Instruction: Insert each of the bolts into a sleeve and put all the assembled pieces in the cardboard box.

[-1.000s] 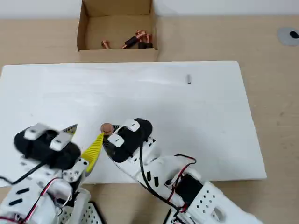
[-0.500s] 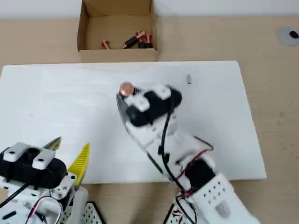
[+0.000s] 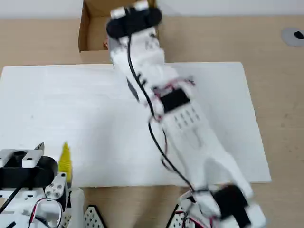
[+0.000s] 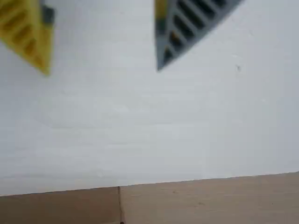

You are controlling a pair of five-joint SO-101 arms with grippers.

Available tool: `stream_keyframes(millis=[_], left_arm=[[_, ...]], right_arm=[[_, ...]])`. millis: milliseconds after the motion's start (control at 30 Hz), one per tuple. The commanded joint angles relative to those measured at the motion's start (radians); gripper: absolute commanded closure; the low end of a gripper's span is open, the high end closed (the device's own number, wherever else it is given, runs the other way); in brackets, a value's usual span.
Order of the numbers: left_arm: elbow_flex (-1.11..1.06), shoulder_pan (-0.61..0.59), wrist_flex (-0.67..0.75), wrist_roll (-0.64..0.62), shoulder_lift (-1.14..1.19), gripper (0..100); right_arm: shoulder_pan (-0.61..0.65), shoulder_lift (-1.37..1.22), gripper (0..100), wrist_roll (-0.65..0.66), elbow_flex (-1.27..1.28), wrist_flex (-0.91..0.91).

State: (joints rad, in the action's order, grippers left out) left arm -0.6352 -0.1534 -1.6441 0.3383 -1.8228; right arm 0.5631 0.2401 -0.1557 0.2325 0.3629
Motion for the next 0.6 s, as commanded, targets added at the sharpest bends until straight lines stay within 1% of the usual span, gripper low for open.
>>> stream_keyframes(millis=[0,33,100,200,333,567], left_arm=[[0.032,-0.018,0.006,0.005,-0.004,99],[0.034,-0.025,0.011,0.005,-0.004,97],[0.035,-0.04,0.015,0.005,-0.004,96],[0.034,-0.057,0.015,0.005,-0.004,96],[0.031,-0.06,0.015,0.005,-0.004,96],[0.035,-0.06,0.011,0.005,-0.004,96]], right_arm=[[-0.045,-0.143,98.8,0.011,-0.275,-0.009],[-0.05,-0.185,98.8,0.011,-0.32,-0.008],[-0.056,-0.262,98.8,0.014,-0.4,-0.006],[-0.058,-0.369,98.8,0.075,-0.489,-0.009],[-0.07,-0.499,98.8,0.114,-0.582,-0.012],[-0.133,-0.743,98.8,0.124,-0.8,-0.011]])
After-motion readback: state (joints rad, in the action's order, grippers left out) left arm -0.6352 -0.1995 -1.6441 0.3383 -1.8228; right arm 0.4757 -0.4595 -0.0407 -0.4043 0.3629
